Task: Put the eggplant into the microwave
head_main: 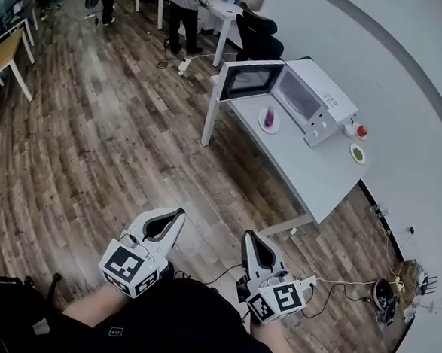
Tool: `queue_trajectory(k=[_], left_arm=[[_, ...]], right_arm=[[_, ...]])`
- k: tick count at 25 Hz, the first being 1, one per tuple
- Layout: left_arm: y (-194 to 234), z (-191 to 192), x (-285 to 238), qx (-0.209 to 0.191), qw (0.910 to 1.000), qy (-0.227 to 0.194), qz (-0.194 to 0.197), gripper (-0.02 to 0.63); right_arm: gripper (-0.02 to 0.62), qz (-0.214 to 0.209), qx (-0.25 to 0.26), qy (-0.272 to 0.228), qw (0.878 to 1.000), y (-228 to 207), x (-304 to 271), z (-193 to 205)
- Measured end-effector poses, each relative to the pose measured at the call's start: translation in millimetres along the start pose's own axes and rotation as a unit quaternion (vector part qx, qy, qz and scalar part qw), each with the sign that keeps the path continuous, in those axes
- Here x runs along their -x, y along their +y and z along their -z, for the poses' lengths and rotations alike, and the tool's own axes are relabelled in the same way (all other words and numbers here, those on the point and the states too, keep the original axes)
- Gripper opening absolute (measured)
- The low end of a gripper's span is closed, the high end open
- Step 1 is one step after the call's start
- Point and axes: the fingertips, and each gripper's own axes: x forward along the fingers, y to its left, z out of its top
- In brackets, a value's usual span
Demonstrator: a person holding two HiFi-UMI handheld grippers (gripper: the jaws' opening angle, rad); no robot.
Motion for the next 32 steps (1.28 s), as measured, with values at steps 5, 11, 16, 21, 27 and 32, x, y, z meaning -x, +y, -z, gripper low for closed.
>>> queue_trajectory(k=[5,11,16,21,27,32], left_arm=[[47,-5,16,0.005,1.0,-0.006,-0.003,0.008],[85,-11,34,-0.003,1.0,-0.006,-0.003,0.008],[103,-22,30,-0.012,0.9998,-0.014,-0.008,0.008],[112,-13,12,-0.008,1.0,-0.002,0.001,0.008],[129,-11,-35,-0.008,0.9999,0.009,-0.002,0.008],[152,-18,-79,-0.012,0.9998,0.007,-0.015,0.008]], right_arm=[[0.015,0.002,0.002,0.004,1.0,26,-42,-1],[0.015,0.002,0.006,0.004,1.0,50,-71,-3],[0.015,0.007,0.006,0.005,1.0,44,-83,-5],[0.015,0.011,-0.004,0.006,1.0,31,-98,1],[0.015,0.011,-0.014,0.013,1.0,-13,-130,4],[0.015,0.001,0.014,0.019,1.0,-44,-168,-4]])
